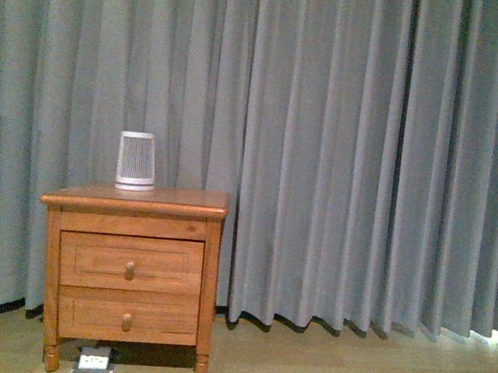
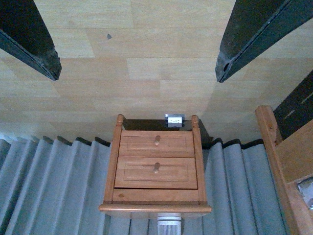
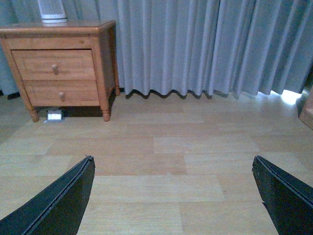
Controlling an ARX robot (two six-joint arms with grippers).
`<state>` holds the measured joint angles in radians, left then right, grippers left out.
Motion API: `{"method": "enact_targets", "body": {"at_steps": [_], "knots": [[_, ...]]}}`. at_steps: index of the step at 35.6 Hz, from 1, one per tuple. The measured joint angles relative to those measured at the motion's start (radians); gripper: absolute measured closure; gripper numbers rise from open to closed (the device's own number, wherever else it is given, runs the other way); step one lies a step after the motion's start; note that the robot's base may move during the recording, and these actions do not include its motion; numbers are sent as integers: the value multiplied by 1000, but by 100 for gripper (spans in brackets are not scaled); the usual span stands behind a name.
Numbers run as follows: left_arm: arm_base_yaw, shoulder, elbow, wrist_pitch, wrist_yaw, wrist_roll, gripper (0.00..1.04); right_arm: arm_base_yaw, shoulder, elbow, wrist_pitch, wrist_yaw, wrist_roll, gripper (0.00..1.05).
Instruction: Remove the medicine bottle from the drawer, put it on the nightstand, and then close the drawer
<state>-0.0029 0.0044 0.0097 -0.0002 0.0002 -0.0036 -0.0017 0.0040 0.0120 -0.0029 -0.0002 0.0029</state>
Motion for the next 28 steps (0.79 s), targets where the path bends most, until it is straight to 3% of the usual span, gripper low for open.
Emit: {"method": "enact_targets", "body": {"at_steps": [28], "knots": [[0, 0, 0, 0, 0, 0, 7, 0, 0, 0, 0, 0, 0, 7]]}}
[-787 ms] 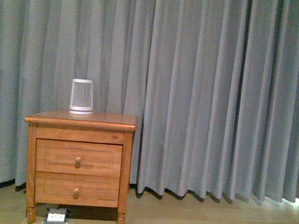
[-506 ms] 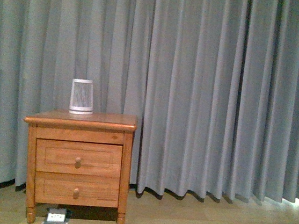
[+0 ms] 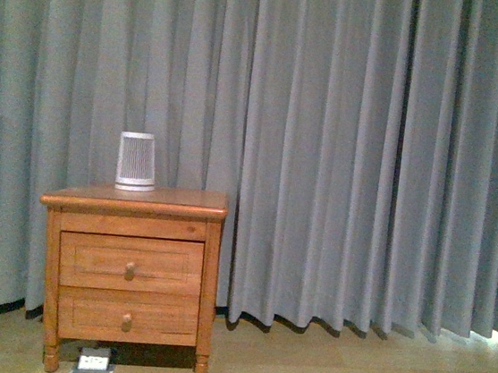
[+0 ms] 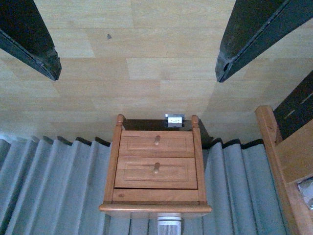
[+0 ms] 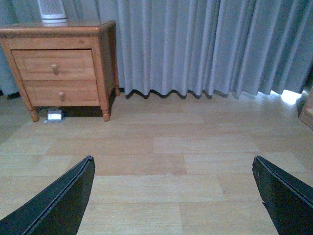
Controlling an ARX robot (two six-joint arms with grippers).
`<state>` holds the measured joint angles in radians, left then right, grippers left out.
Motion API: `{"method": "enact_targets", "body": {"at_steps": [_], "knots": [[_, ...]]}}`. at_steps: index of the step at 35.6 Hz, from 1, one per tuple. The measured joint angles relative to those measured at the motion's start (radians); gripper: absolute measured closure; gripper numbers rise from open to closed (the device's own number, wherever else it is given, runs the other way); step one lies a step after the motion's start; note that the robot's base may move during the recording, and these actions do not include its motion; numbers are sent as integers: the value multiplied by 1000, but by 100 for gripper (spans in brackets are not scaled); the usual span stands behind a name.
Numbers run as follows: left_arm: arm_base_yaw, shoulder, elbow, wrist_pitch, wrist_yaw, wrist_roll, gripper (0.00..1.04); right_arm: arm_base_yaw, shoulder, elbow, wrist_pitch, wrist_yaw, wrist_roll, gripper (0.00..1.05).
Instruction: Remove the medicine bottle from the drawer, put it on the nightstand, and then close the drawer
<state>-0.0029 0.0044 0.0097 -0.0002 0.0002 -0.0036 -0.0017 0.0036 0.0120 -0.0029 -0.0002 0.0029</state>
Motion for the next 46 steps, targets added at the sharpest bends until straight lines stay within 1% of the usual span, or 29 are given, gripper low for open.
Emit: {"method": "enact_targets", "body": {"at_steps": [46], "knots": [[0, 0, 0, 0, 0, 0, 7, 0, 0, 0, 0, 0, 0, 7]]}}
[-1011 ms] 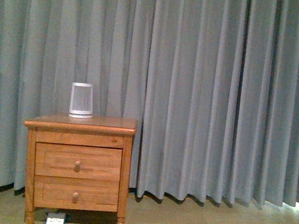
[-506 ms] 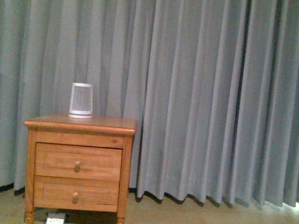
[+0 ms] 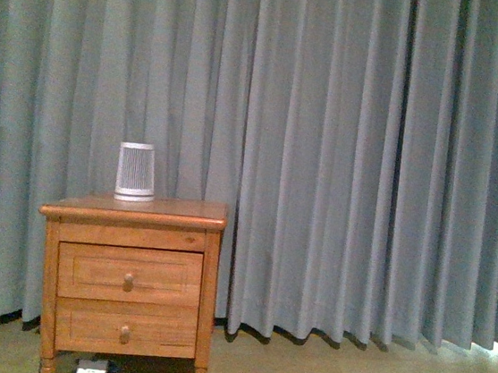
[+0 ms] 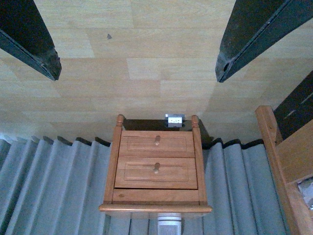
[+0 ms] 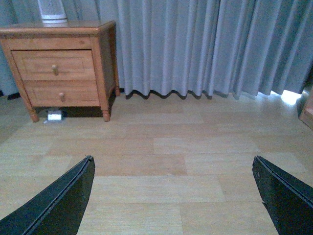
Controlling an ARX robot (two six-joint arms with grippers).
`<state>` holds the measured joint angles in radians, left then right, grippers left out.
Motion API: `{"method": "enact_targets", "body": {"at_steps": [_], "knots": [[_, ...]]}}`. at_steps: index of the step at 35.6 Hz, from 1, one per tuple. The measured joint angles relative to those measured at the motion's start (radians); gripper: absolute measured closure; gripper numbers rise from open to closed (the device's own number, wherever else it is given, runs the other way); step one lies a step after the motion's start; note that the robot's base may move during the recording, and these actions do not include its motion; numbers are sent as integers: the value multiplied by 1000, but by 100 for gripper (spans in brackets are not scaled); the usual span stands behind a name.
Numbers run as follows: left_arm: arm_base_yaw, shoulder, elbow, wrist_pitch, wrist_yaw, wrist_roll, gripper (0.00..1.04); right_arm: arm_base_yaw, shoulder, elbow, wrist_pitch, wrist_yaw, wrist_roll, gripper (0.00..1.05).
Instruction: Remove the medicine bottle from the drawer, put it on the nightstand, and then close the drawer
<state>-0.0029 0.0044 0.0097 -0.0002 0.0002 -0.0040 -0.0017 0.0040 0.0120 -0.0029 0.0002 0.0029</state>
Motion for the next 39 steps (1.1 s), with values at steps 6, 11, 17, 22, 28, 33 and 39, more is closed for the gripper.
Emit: {"method": "enact_targets", "body": {"at_steps": [6, 11, 17, 22, 28, 33, 39], "knots": [[0, 0, 0, 0, 0, 0, 7, 0, 0, 0, 0, 0, 0, 7], [0, 0, 0, 0, 0, 0, 7, 0, 0, 0, 0, 0, 0, 7], [0, 0, 0, 0, 0, 0, 7, 0, 0, 0, 0, 0, 0, 7], [0, 0, 0, 0, 0, 0, 7, 0, 0, 0, 0, 0, 0, 7], [0, 0, 0, 0, 0, 0, 7, 0, -1, 0, 0, 0, 0, 7], [0, 0, 0, 0, 0, 0, 7, 0, 0, 0, 0, 0, 0, 7], [0, 0, 0, 0, 0, 0, 7, 0, -1, 0, 0, 0, 0, 7]]}}
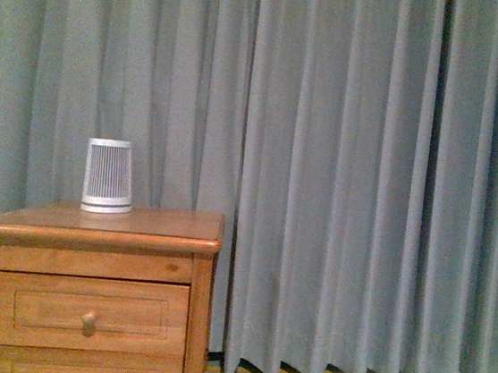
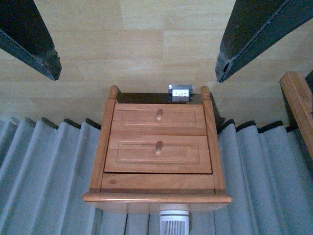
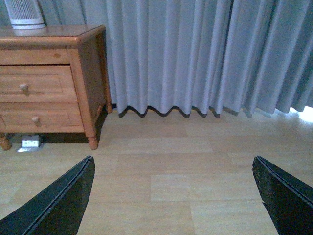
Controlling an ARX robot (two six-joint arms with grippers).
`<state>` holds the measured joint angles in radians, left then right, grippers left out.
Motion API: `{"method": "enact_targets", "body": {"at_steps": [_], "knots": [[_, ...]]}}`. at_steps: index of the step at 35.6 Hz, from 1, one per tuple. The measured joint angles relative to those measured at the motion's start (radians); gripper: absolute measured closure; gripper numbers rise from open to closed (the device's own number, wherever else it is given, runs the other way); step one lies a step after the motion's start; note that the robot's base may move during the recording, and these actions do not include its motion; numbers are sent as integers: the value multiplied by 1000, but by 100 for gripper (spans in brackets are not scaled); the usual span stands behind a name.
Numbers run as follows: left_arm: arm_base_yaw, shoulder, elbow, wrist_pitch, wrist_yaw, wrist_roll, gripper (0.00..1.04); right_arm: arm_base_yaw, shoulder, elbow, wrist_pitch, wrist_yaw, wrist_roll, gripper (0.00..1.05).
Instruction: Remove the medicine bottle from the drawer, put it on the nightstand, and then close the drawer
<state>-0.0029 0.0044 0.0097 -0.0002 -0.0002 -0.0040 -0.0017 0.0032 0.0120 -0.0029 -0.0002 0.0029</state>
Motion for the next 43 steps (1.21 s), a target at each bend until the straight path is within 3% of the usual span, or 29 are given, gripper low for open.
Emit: {"method": "enact_targets", "body": {"at_steps": [21, 25, 34, 38, 43], "knots": [[1, 1, 0, -1, 5, -4, 7, 0, 0, 0, 0, 0, 0, 7], [-3, 90, 1, 19, 64, -157, 7, 0, 1, 0, 0, 0, 0, 7], [-37, 694, 3, 601, 64, -200, 7, 0, 1, 0, 0, 0, 0, 7], [-48, 1128, 82, 950, 75, -164, 7, 0, 1, 0, 0, 0, 0, 7], [-82, 1562, 274, 1140, 50, -152, 7, 0, 1, 0, 0, 0, 0, 7]]}}
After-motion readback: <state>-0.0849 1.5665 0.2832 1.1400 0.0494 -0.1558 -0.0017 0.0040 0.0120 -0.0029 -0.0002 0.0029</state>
